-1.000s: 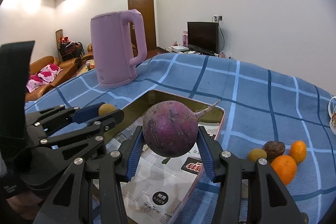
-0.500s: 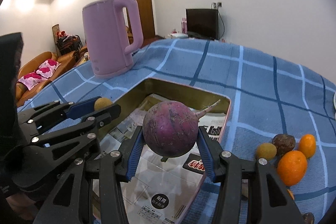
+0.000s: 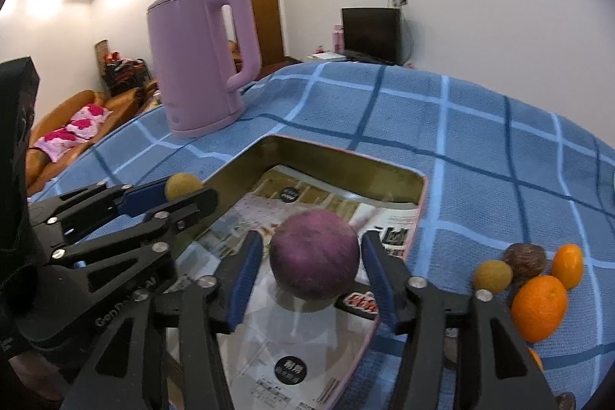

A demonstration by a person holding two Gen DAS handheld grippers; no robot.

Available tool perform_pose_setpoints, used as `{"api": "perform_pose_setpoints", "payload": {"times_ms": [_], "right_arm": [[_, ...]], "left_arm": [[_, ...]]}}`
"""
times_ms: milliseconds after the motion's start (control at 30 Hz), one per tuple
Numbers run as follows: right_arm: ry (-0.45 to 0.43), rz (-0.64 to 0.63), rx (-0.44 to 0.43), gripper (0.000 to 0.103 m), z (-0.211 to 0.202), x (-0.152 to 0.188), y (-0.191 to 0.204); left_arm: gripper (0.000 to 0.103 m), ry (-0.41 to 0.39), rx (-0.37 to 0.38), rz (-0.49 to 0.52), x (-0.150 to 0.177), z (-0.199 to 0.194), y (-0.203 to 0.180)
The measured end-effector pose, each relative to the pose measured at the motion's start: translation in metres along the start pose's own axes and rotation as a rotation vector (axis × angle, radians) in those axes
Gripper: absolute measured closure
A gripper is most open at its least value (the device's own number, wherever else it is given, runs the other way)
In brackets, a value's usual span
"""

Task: Organize fruits
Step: 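Lower both fruits into the tin box and open both grippers, then grasp the dark round fruit with the right gripper while the left gripper grasps a purple sweet-potato slice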

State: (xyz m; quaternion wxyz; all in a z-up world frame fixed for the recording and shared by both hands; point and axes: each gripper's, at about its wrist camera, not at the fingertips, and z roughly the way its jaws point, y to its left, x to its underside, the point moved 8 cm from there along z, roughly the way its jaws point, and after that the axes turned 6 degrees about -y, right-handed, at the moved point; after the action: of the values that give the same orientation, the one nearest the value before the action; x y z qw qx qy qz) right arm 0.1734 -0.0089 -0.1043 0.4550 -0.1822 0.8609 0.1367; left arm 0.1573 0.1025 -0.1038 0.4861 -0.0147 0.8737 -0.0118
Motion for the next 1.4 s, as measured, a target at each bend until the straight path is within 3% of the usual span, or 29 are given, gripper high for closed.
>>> {"api": "perform_pose_setpoints", "payload": {"times_ms": [167,400,467,533,567,767,967,1133,1400], "right_arm": [[-0.039,0.003,0.025,0.033,-0.009,-0.003,-0.002],[-0.035,0.014,-0.038,0.025,-0.006,-0.004,0.005],[-0.034,0.012,-0.081,0.022,-0.005,-0.004,0.011],[-0.035,-0.013,-0.104,0.011,-0.005,-0.004,0.02],[-0.041,-0.03,-0.106,0.01,-0.007,-0.004,0.023],[-0.087,-0.121,-0.013,0.008,-0.015,-0.007,0.034],[-0.14,-0.137,0.047,0.008,-0.041,-0.007,0.017],[-0.191,-0.057,0.088,0.009,-0.083,-0.013,-0.018],[-0.262,0.08,0.282,0.009,-0.165,0.016,-0.105]], "left_arm": [[0.049,-0.028,-0.023,-0.04,-0.002,-0.005,0.01],[0.034,-0.05,-0.057,-0.12,-0.002,-0.012,0.032],[0.021,-0.063,-0.094,-0.137,-0.003,-0.015,0.043],[0.008,-0.079,-0.108,-0.157,-0.004,-0.018,0.051],[0.005,-0.092,-0.111,-0.161,-0.005,-0.02,0.053],[0.005,-0.116,-0.11,-0.081,-0.009,-0.026,0.038],[0.005,-0.131,-0.112,-0.065,-0.014,-0.033,0.03],[0.005,-0.146,-0.076,-0.017,-0.017,-0.043,0.002],[0.005,-0.164,0.051,0.102,-0.004,-0.063,-0.074]]}}
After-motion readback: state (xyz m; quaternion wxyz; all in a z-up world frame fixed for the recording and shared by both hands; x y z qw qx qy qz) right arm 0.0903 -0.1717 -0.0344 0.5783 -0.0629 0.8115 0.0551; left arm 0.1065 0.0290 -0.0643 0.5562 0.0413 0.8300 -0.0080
